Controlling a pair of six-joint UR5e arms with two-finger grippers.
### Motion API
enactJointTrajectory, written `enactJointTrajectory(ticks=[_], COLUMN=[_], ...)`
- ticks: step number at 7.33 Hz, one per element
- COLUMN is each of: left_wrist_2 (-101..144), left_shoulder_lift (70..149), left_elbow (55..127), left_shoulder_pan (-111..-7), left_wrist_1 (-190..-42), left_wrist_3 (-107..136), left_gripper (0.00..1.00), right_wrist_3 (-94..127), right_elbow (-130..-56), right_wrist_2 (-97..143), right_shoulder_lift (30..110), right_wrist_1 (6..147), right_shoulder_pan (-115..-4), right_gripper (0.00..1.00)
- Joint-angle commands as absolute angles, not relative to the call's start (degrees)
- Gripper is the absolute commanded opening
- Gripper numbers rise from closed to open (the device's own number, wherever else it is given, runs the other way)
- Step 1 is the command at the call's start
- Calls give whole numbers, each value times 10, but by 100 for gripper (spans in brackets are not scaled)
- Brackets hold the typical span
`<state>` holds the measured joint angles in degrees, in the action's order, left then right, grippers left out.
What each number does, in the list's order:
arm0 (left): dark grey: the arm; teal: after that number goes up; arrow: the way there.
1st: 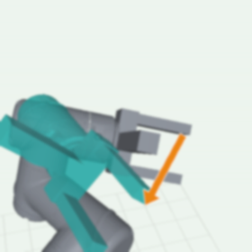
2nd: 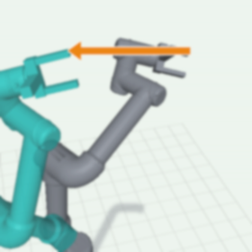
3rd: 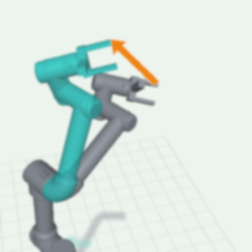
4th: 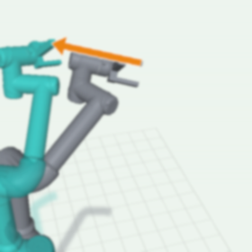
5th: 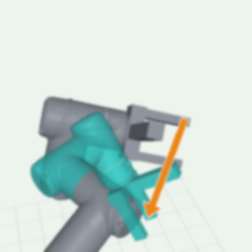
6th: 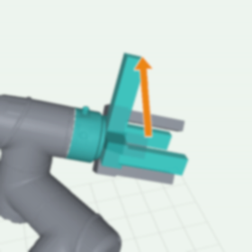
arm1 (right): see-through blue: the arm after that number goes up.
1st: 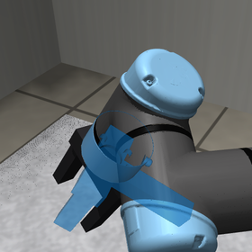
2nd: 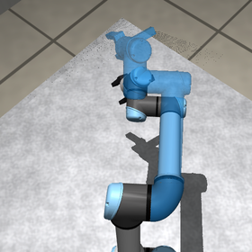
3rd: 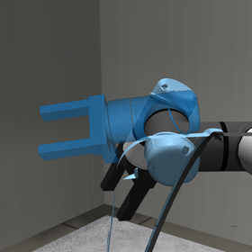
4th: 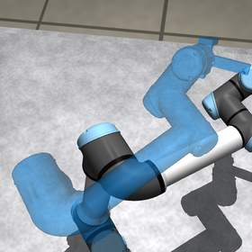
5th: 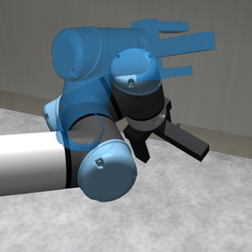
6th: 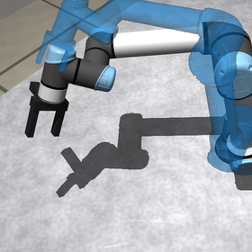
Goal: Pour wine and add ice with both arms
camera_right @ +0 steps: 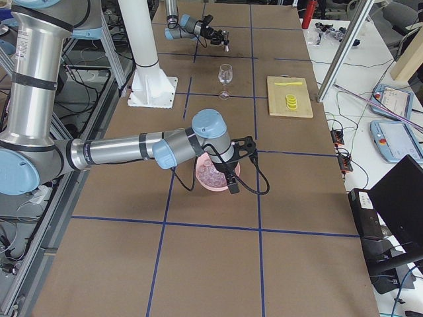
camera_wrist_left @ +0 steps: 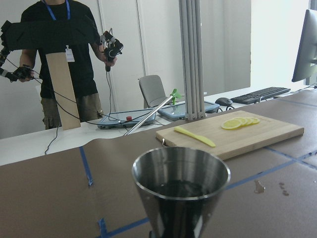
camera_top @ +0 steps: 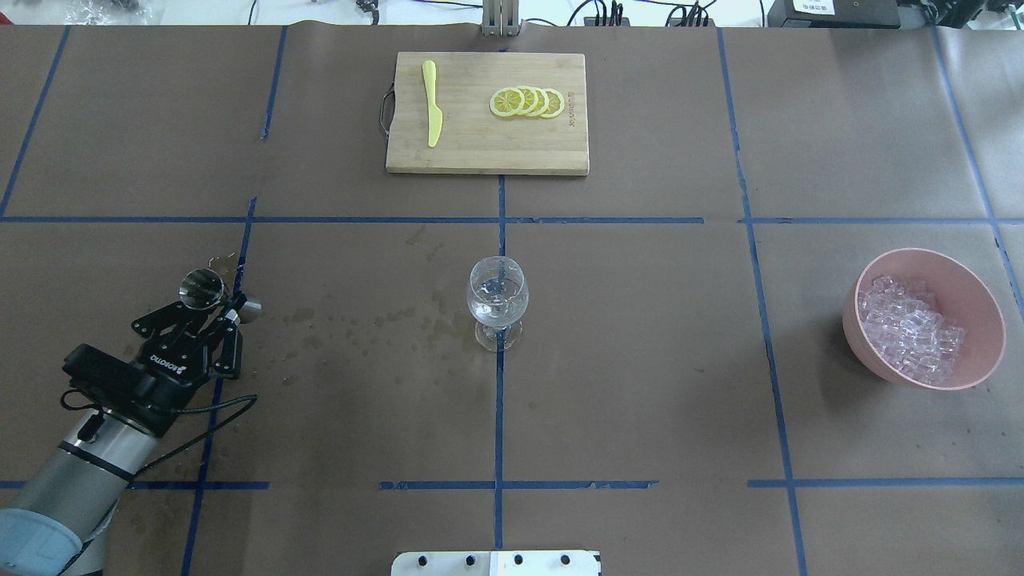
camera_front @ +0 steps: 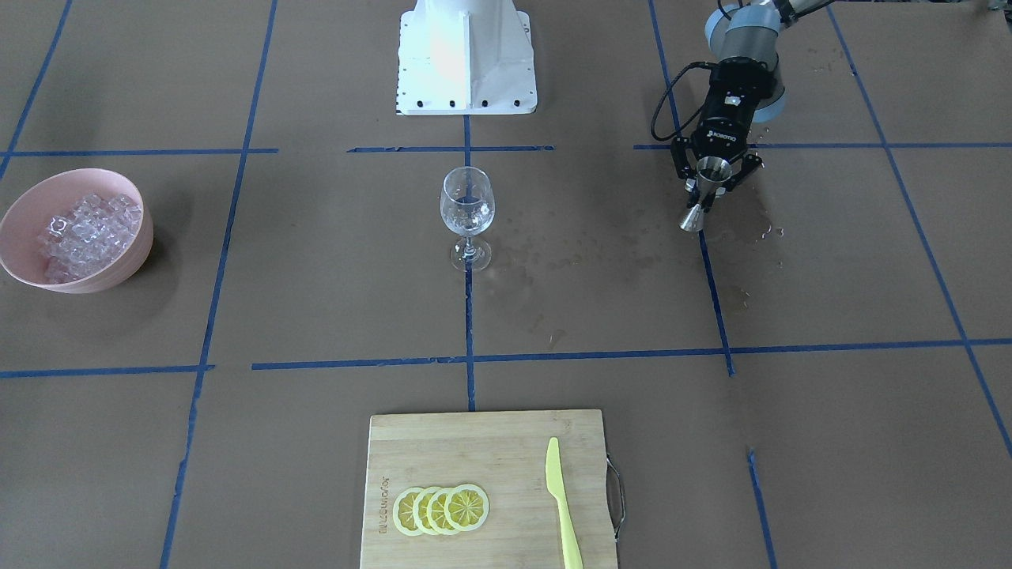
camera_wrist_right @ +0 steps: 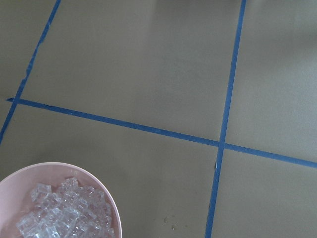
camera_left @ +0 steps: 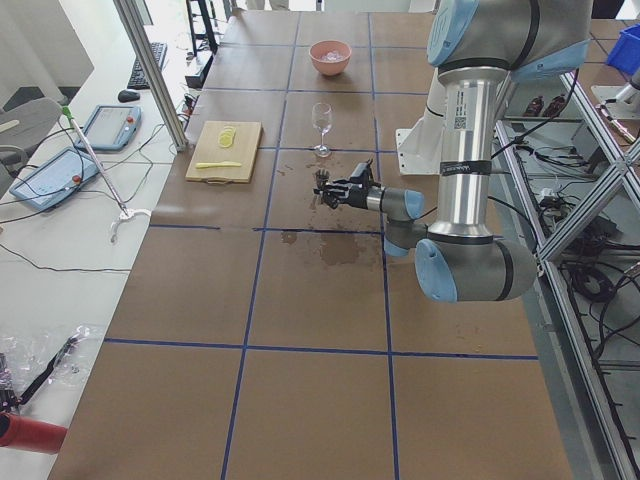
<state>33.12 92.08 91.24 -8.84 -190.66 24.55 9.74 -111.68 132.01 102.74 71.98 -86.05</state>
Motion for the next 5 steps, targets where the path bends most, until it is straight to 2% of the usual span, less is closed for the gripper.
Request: enactJointTrajectory(ticks=[1, 2, 4, 5], left_wrist_2=[331, 331, 331, 331], left_shoulder_lift=[979, 1001, 1045, 1082], left_elbow=[916, 926, 1000, 1003], left_shoulder_pan=[-108, -113, -113, -113], left_wrist_1=[-1837, -1773, -1608, -1560], left_wrist_3=[239, 238, 238, 238], left_gripper=[0, 0, 0, 0], right_wrist_3=[97, 97, 98, 98], right_elbow=[-1116, -1116, -1116, -1116], right_wrist_2=[1320, 1320, 1319, 1320], right_shoulder_lift=[1027, 1027, 1027, 1027], right_wrist_1=[720, 720, 720, 720], right_shoulder_pan=[-860, -860, -860, -860], right_gripper=[100, 100, 100, 100])
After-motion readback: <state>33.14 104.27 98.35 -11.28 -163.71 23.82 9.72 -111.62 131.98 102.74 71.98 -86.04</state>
